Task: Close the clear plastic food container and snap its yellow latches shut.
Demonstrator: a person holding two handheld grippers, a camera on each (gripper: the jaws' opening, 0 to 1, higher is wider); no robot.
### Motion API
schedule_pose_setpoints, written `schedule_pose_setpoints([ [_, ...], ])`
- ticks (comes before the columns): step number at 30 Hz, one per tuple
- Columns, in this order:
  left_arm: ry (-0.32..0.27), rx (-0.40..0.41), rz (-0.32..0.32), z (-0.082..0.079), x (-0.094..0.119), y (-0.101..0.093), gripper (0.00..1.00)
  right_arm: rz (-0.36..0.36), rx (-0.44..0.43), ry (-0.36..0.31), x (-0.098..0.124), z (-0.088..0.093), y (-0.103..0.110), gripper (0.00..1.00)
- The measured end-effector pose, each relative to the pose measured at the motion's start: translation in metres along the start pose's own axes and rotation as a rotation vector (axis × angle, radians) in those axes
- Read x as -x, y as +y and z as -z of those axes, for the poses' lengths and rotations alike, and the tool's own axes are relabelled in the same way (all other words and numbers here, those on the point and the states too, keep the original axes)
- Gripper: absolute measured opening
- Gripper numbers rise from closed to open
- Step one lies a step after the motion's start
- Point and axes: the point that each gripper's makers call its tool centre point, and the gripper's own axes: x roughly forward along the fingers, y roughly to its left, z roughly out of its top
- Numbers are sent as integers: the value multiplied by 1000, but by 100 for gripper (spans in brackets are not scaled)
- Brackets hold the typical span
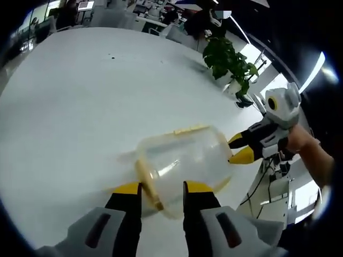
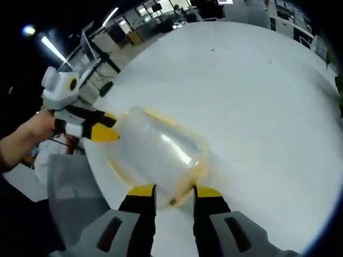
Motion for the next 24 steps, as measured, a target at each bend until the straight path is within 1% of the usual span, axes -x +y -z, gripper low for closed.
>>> schedule_pose_setpoints([
  [2,7,5,-2,0,0,-1,27,14,14,6,1,0,2,24],
  [3,13,4,0,0,-1,-1,27,17,6,11,1,2,1,23],
  [6,22,11,3,0,-1,0,26,5,13,15,0,1,0,23],
  [7,12,19,24,-2,-2,-5,26,-32,53,-39,-4,-12,2,21],
  [8,26,16,2,0,0,0,26,-10,28,24,2,-3,1,21],
  [9,29,15,4,-1,-1,-1,26,-9,34,3,0,-7,2,21],
  [11,37,4,3,-2,1,-3,25,-5,45,12,0,-4,3,21],
  [12,44,11,5,-2,0,-1,25,-4,44,14,0,-2,3,21],
  [13,49,8,7,-2,0,-1,23,-8,52,17,-1,-1,2,21],
  [14,27,-20,-15,-11,4,2,23,-7,49,30,-2,2,2,21],
  [15,37,1,22,-12,7,-7,23,-11,48,37,-2,2,3,21],
  [17,41,5,16,-12,8,-6,23,-11,58,51,-2,2,3,21],
  [18,41,7,16,-8,6,-5,23,-12,58,57,-2,2,3,21],
  [19,38,13,17,-8,8,-5,23,-14,59,57,-1,2,3,21],
  [23,27,25,11,-5,9,-4,24,-25,56,38,-1,2,1,22],
  [24,21,24,5,-4,5,-3,25,-27,52,36,-1,2,0,22],
])
